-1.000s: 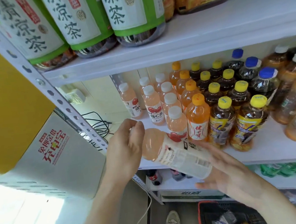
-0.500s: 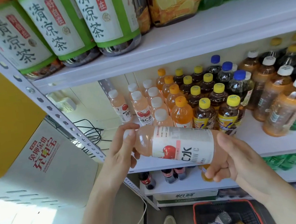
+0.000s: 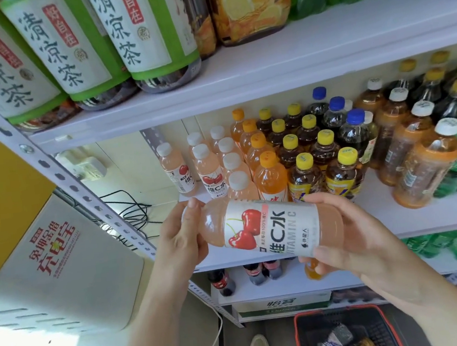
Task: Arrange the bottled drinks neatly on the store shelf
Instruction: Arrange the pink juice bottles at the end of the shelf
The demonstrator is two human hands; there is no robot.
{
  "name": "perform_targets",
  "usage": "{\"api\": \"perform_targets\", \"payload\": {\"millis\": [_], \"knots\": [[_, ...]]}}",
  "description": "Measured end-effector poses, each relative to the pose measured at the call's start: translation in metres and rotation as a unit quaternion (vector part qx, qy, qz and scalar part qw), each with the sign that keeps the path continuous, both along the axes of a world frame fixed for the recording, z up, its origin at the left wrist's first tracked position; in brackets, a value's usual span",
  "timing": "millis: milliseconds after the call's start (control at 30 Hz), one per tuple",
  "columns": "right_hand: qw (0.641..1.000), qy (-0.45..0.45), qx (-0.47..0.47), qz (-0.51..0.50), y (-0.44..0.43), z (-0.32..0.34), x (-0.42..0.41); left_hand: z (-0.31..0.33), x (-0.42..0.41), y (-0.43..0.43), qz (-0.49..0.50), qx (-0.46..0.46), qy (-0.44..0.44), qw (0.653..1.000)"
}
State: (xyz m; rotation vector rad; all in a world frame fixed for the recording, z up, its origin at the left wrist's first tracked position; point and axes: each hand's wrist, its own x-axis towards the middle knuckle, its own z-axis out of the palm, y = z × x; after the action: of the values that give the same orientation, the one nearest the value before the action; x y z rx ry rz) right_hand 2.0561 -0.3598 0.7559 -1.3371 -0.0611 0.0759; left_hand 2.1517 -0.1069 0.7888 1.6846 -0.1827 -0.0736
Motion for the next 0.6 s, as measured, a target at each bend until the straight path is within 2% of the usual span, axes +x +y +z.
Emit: {"api": "perform_targets", "payload": {"millis": [133,233,367,467,533,600], "knots": [[0.999,0.021,0.033,-0.015,0.004,0.009,-0.002,-0.002,0.004,0.010,-0.043,-0.002,0.030,0.999],[0.998,0.041,0.045,-0.030,0.007,0.014,-0.002,-0.003,0.006,0.016,-0.089,0.021,0.019,0.996],[0.995,0.086,0.035,-0.046,0.011,0.011,-0.007,0.000,0.005,0.021,-0.123,-0.014,0.009,0.992],[0.995,0.088,0.032,-0.025,0.012,0.013,0.000,0.004,0.005,0.017,-0.101,-0.031,-0.014,0.994],[0.993,0.093,0.035,-0.064,0.006,0.012,0.006,0.004,0.005,0.013,-0.066,-0.028,-0.022,0.997],[0.997,0.050,0.052,-0.020,0.009,0.013,0.009,0.004,0.005,0.009,-0.034,-0.029,-0.012,0.999]]}}
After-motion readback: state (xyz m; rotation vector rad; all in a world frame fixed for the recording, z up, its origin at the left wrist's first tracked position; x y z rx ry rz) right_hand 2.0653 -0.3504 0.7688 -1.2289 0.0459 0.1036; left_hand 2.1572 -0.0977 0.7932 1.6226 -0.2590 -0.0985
